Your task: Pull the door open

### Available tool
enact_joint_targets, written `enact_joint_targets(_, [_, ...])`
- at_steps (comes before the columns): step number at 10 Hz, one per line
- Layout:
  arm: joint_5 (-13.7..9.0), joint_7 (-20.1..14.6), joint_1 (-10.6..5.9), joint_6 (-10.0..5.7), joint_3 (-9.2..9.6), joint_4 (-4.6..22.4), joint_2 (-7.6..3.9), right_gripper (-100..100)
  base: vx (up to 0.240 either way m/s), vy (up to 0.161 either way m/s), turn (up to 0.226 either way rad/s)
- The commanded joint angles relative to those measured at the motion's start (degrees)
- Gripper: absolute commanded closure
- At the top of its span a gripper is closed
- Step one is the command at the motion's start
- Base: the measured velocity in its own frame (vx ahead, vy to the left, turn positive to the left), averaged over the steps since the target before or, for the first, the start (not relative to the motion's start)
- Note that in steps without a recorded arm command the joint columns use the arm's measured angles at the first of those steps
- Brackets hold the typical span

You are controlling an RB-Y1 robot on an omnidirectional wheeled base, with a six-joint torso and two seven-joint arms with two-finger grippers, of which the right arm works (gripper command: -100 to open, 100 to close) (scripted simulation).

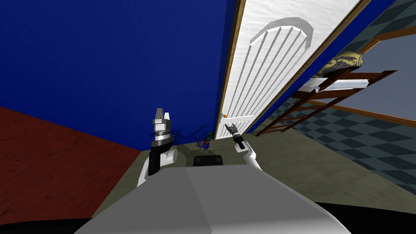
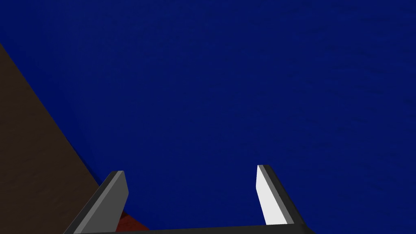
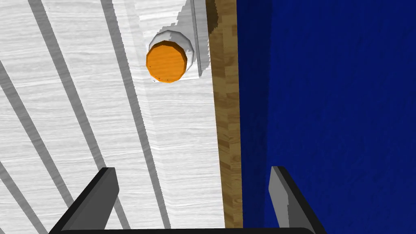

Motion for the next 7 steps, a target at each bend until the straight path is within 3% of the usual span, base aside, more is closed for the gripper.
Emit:
enact_joint_targets(1, [1.0,1.5,-0.73,0.34,-0.2,1.7,-0.06,-100,0.109,-0.114,0.071])
enact_joint_targets(4, [2.4,3.3,-1.7,0.62,-0.55,4.2,-0.39,-100,0.08,-0.077,0.044])
enact_joint_targets(5, [2.1,2.9,-1.59,0.52,-0.52,3.8,-0.29,-100,0.034,-0.035,0.014])
enact_joint_targets(7, [1.8,4.2,-2.71,0.65,-3.04,5.4,-0.02,-100,0.013,-0.025,0.257])
